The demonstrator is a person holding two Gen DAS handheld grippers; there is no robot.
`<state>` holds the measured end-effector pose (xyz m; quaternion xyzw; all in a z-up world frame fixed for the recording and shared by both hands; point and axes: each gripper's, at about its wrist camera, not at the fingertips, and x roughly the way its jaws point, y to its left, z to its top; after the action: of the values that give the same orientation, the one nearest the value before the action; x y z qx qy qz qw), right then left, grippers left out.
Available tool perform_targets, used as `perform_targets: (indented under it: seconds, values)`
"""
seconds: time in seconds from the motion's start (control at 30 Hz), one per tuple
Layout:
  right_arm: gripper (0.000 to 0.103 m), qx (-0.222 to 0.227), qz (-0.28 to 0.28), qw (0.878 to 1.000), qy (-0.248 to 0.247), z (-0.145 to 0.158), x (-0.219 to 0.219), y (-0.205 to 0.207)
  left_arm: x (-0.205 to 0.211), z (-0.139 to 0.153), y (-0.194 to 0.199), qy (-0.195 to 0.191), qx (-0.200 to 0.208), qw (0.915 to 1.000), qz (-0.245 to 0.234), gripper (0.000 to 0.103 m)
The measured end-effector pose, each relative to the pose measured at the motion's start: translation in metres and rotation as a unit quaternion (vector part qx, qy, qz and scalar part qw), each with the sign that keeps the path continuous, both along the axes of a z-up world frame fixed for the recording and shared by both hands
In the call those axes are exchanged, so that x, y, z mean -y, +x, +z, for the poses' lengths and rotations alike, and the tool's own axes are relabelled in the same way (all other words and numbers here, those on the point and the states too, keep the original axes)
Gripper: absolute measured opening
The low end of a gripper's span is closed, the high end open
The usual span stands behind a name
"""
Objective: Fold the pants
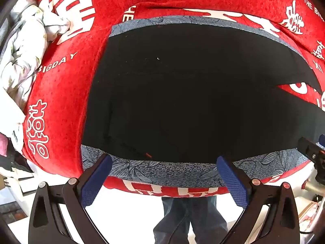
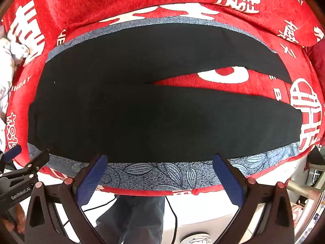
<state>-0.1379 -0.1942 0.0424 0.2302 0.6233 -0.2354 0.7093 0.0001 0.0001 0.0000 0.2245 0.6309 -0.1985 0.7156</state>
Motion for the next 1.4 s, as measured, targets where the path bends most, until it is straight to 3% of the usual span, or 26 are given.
perform_targets:
  seconds: [0.83, 0.97, 1.17, 1.4]
  values:
    - [0.103, -0.009, 0.005, 1.0, -0.01, -0.003, -0.004, 0.004, -0.006, -0.001, 0.003, 0.02, 0.008, 0.9997, -0.005, 0.103]
    - [0.103, -0.01, 0.005, 1.0, -0.009, -0.004, -0.004, 0.005, -0.007, -0.001, 0.003, -0.002, 0.008, 0.9999, -0.006, 0.103]
    - [0.103, -0.01, 0.007, 1.0, -0.01, -0.005, -0.005, 0.007, -0.007, -0.002, 0.002, 0.019, 0.015, 0.9997, -0.007, 0.103]
    - [0.103, -0.013, 0.009, 1.0, -0.01, -0.006, -0.009, 0.01, -0.011, -0.004, 0.004, 0.019, 0.01, 0.9998, -0.005, 0.103]
